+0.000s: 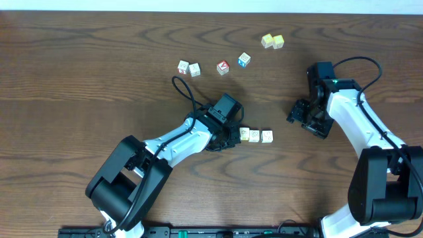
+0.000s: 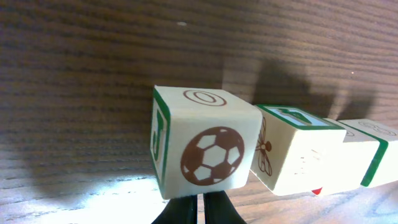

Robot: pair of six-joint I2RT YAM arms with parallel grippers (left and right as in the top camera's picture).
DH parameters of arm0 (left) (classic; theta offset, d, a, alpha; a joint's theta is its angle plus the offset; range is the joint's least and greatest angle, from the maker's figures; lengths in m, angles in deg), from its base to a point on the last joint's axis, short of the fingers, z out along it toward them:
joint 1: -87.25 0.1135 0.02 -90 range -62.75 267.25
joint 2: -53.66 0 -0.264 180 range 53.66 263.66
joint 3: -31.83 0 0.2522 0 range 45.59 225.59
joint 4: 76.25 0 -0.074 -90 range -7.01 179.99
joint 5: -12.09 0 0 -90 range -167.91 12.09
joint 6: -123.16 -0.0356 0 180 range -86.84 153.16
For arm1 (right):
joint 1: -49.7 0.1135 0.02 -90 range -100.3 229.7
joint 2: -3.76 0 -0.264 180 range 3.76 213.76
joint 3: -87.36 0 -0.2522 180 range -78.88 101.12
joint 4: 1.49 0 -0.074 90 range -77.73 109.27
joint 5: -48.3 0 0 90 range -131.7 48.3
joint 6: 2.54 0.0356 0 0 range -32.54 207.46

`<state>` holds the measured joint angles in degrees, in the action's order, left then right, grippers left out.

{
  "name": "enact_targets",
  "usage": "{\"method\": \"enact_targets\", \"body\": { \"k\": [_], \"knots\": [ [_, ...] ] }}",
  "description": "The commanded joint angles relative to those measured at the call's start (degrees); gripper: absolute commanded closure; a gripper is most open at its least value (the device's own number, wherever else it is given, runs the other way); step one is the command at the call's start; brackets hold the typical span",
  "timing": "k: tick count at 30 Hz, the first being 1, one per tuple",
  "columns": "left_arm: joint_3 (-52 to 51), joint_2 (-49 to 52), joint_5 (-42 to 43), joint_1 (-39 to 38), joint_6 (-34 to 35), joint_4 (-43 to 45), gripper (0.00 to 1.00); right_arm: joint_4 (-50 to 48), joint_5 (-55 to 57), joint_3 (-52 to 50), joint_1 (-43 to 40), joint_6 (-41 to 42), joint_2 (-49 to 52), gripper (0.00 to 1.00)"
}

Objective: Lift 4 blocks
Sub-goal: 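Carry the '0' block to the left end of the row and lower it, then open the left gripper and lift it away from the row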

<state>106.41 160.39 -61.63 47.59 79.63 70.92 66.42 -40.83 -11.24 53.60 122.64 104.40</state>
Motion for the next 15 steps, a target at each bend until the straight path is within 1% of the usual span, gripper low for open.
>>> {"method": "enact_targets", "body": {
  "k": [1,8,12,15],
  "knots": [
    [-0.7,1.0,1.6,-0.1,-0.8,-0.1,0.93,0.1,0.6,-0.3,0.3,-0.1,-1.2,0.29],
    [-0.5,0.1,6.2,-0.1,-1.0,-0.4,0.93,0.1,0.6,-0.3,0.3,-0.2,-1.2,0.28],
    [-0.5,-3.1,7.1,-0.1,-1.0,-1.8,0.93,0.0,0.6,-0.3,0.3,-0.1,-1.2,0.28],
    [-0.5,-7.1,6.6,0.0,-2.7,-2.3,0.93,0.0,0.6,-0.3,0.3,-0.1,-1.2,0.28]
  ]
}}
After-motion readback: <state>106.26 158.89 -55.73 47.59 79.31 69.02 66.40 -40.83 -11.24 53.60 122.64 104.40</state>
